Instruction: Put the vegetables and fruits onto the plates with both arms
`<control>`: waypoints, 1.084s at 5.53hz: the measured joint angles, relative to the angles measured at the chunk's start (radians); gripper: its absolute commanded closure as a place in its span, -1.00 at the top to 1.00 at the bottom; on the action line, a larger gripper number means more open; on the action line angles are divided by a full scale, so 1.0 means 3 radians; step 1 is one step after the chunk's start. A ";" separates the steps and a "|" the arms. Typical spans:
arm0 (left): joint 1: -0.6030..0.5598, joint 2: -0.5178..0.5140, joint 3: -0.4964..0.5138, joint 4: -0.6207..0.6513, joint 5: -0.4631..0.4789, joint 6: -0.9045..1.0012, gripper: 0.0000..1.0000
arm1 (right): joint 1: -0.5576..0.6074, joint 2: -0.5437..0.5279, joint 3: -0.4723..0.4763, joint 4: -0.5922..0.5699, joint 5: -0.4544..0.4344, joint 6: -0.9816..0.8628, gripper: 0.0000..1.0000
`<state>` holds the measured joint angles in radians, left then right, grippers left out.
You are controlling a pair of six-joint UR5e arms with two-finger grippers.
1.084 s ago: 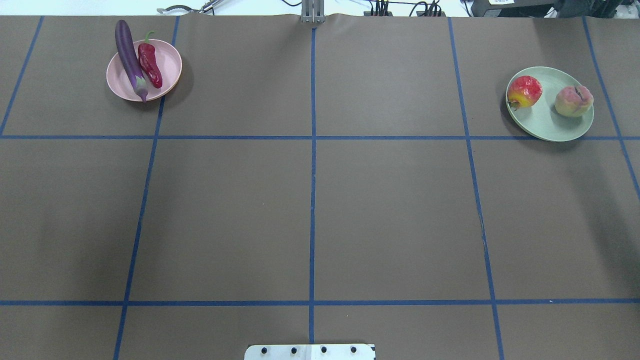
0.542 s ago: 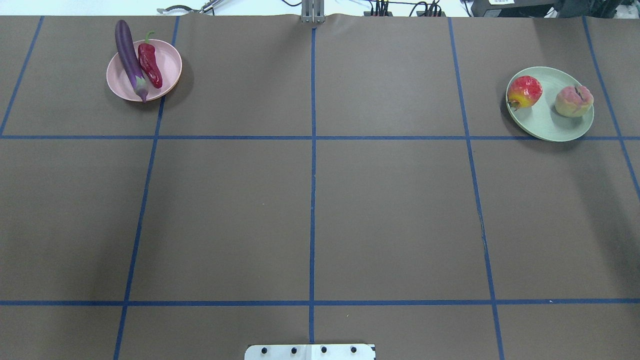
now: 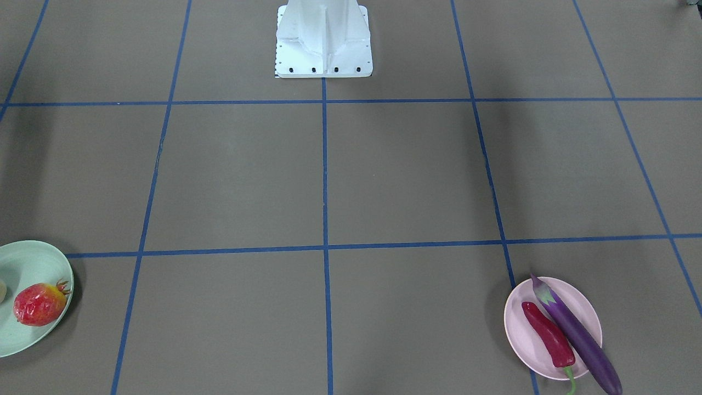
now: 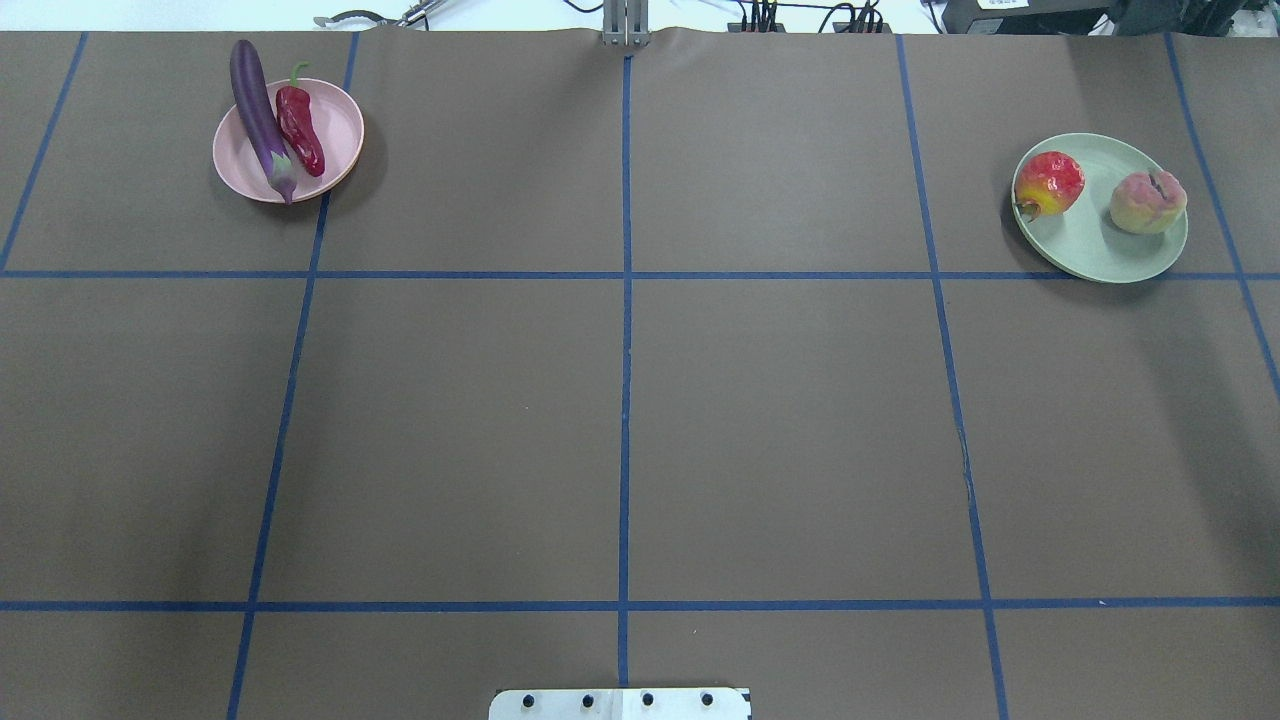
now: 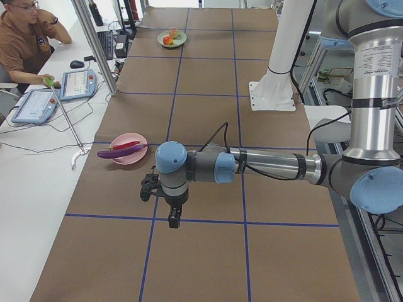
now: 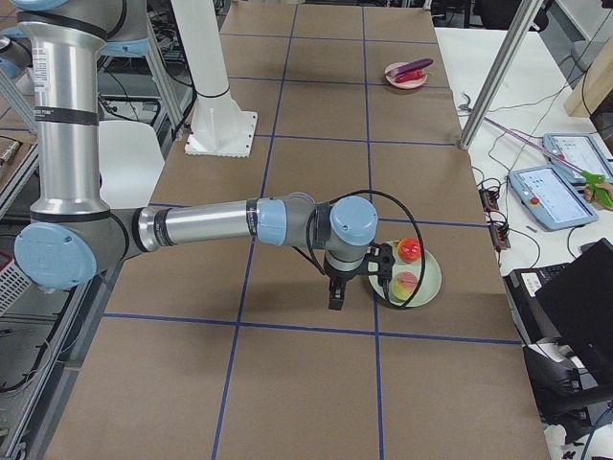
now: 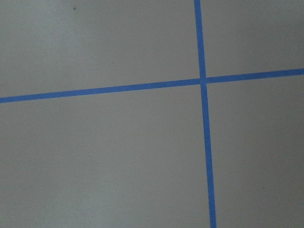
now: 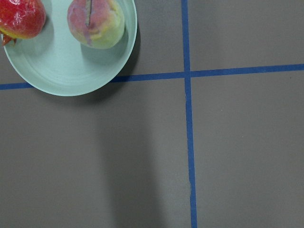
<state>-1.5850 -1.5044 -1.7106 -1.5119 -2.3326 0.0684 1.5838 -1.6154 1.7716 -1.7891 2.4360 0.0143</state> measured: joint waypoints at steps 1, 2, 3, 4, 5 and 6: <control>0.0001 0.0006 -0.0003 -0.0002 -0.0068 0.0004 1.00 | 0.0002 -0.0031 -0.0010 0.0006 -0.0001 -0.0014 1.00; 0.0001 0.0008 0.0000 -0.0002 -0.0079 0.0012 1.00 | 0.0001 -0.0047 -0.0017 0.0010 -0.0006 -0.0020 1.00; 0.0001 0.0009 0.0003 -0.0002 -0.0079 0.0016 1.00 | -0.0001 -0.0053 -0.0025 0.0011 -0.0007 -0.0019 1.00; 0.0001 0.0009 0.0005 -0.0002 -0.0079 0.0016 1.00 | -0.0002 -0.0055 -0.0028 0.0012 -0.0006 -0.0018 1.00; 0.0001 0.0009 0.0006 0.0000 -0.0080 0.0013 1.00 | -0.0002 -0.0056 -0.0029 0.0012 -0.0005 -0.0017 1.00; 0.0001 0.0008 0.0006 0.0002 -0.0081 0.0013 1.00 | -0.0003 -0.0055 -0.0029 0.0015 -0.0005 -0.0017 1.00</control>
<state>-1.5846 -1.5021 -1.7089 -1.5113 -2.3569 0.0722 1.5831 -1.6318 1.7628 -1.7845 2.4344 0.0092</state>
